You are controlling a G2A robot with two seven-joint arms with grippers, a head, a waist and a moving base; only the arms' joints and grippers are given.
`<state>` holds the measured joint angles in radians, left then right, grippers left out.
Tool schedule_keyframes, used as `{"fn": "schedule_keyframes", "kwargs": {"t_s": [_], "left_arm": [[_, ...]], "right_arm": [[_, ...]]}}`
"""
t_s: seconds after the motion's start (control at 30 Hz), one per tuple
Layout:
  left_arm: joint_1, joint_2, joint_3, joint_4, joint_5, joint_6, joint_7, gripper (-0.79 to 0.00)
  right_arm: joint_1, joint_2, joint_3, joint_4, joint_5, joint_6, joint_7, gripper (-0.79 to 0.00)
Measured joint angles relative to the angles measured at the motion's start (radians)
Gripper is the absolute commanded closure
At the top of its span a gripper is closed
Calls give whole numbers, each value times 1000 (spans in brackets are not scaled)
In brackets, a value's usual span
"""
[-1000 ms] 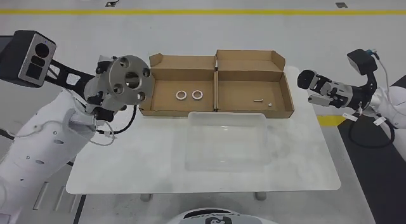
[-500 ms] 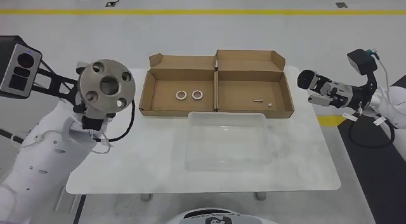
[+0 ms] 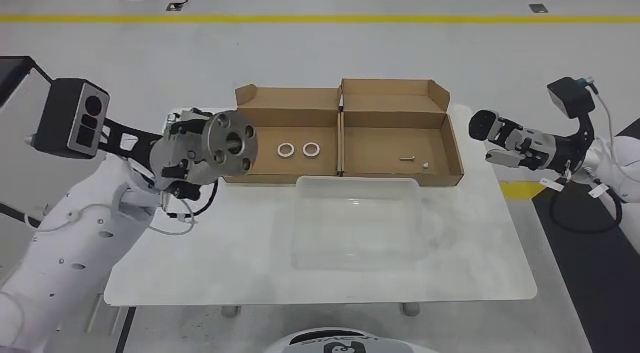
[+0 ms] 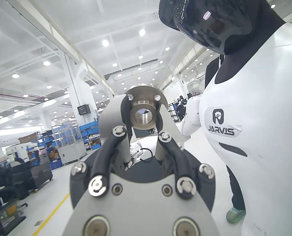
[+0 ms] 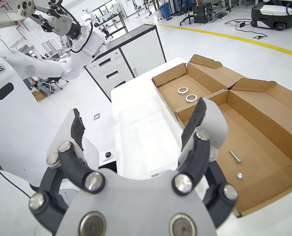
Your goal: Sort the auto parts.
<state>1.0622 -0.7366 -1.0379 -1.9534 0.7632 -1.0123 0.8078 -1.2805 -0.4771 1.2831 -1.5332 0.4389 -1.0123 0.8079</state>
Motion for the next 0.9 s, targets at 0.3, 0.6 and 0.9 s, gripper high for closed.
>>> {"fn": "schedule_keyframes", "kwargs": {"t_s": [0.3,0.6,0.9], "left_arm": [[10,-18,-25,-76,-147,0,0,0],[28,-62,-81,-119,-216,0,0,0],[39,-78,-69,-89,-149,0,0,0]], "right_arm": [[0,0,0,0,0,0,0,-785],[0,0,0,0,0,0,0,-785],[0,0,0,0,0,0,0,-785]]}}
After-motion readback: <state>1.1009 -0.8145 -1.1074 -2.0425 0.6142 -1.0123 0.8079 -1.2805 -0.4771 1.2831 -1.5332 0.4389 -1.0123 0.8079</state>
